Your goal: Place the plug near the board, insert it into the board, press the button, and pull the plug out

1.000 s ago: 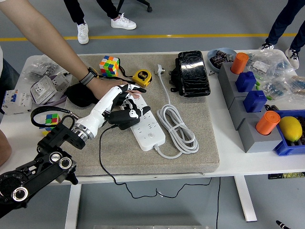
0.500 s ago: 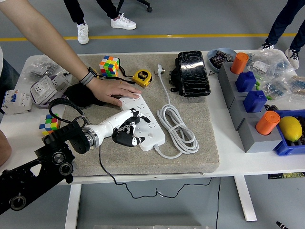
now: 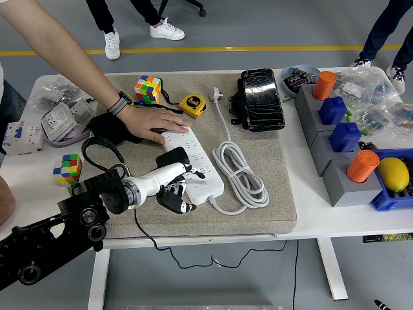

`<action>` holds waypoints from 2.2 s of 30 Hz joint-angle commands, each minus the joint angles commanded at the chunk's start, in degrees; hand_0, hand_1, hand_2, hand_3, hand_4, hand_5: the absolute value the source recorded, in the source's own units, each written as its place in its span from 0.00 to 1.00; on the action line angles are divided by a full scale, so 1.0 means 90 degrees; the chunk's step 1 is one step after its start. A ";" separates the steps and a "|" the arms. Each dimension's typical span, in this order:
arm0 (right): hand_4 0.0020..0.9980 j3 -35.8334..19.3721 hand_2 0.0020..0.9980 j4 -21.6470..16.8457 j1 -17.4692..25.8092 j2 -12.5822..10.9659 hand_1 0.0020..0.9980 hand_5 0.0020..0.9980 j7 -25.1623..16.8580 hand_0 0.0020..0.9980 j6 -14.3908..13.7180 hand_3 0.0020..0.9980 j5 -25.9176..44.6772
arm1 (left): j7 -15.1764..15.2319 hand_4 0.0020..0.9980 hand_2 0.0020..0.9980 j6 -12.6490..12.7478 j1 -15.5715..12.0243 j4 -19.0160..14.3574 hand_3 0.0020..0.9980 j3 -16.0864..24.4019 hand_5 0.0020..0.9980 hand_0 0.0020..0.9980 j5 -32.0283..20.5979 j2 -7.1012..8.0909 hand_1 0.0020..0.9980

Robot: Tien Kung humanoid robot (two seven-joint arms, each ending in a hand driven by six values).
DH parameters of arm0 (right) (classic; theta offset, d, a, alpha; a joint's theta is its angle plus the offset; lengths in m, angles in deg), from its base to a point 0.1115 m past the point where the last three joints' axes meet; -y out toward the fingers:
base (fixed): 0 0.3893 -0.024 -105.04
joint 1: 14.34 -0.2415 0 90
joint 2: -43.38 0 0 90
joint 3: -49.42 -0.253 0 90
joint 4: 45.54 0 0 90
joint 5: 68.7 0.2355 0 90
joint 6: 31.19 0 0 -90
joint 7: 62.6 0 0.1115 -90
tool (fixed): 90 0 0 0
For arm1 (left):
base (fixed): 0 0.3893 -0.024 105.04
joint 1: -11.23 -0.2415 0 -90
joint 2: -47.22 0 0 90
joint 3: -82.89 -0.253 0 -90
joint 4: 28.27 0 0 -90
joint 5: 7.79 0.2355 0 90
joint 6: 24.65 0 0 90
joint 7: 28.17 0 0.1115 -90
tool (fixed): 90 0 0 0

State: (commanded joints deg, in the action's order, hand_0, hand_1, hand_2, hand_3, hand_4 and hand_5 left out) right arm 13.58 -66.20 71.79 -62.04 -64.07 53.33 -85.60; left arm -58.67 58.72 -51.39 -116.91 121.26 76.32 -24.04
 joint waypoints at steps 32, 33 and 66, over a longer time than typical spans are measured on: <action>0.95 -0.0051 0.61 -0.0016 -0.0012 -0.0009 0.64 0.51 -0.0008 0.57 -0.0003 0.55 -0.0032 | -0.0088 0.80 0.16 -0.0040 0.0205 0.0496 0.83 -0.0314 0.00 0.05 -0.0147 -0.0151 0.09; 0.95 -0.0047 0.61 -0.0016 -0.0012 -0.0008 0.64 0.51 -0.0008 0.57 -0.0002 0.55 -0.0033 | -0.0091 0.79 0.16 -0.0042 0.0205 0.0497 0.82 -0.0312 0.00 0.05 -0.0147 -0.0152 0.09; 0.95 -0.0087 0.61 -0.0022 -0.0008 0.0012 0.64 0.51 -0.0015 0.57 -0.0005 0.55 -0.0061 | 0.3209 1.00 0.62 0.2610 -0.0272 0.1070 0.58 0.0385 0.24 0.58 0.0221 -0.0130 0.65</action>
State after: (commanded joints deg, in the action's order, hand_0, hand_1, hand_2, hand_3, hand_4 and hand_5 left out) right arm 12.80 -66.39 71.71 -61.93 -64.20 53.28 -86.15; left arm -29.78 82.21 -53.84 -107.29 124.72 78.31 -25.21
